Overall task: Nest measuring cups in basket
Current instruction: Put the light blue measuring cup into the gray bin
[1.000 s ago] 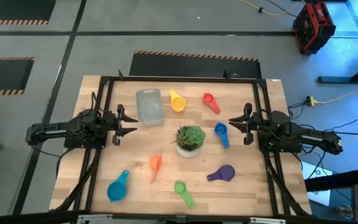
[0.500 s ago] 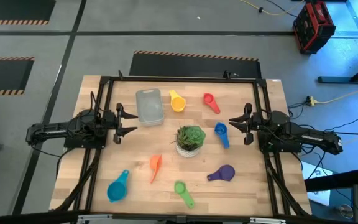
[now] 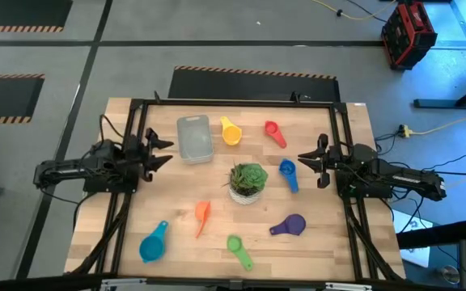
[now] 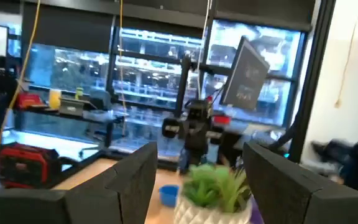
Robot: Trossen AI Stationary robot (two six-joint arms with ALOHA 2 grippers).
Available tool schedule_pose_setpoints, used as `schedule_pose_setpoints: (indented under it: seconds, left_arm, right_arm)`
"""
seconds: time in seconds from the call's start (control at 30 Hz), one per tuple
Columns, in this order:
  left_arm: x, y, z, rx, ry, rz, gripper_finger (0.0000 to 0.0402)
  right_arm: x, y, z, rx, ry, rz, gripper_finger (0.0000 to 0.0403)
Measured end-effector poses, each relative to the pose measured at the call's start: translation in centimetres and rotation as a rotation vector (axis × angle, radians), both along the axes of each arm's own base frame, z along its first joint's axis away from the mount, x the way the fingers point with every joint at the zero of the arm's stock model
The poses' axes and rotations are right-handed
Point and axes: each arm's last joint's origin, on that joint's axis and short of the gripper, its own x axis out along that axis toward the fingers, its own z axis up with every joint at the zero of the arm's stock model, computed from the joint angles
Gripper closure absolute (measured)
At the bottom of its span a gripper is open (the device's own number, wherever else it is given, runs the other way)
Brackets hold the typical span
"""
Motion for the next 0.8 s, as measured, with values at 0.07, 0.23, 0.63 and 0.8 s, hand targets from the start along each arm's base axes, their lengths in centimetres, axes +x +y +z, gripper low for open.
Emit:
schedule_pose_setpoints:
  seconds: [0.07, 0.23, 0.63, 0.8]
  left_arm:
    - [-0.1, -0.1, 0.8, -0.016, 0.017, -0.013, 0.0171]
    - [0.1, -0.2, 3.2, -0.095, 0.153, -0.046, 0.0172]
    - [3.1, -1.4, 6.3, -0.514, 0.756, -0.159, 0.0172]
    - [4.8, -2.8, 6.9, -0.731, 0.999, -0.222, 0.0172]
  right_arm:
    - [0.0, 0.0, 0.0, 0.000, 0.000, 0.000, 0.0339]
    - [0.0, 0.0, 0.0, 0.000, 0.000, 0.000, 0.0339]
    - [0.0, 0.0, 0.0, 0.000, 0.000, 0.000, 0.0339]
    - [0.0, 0.0, 0.0, 0.000, 0.000, 0.000, 0.0339]
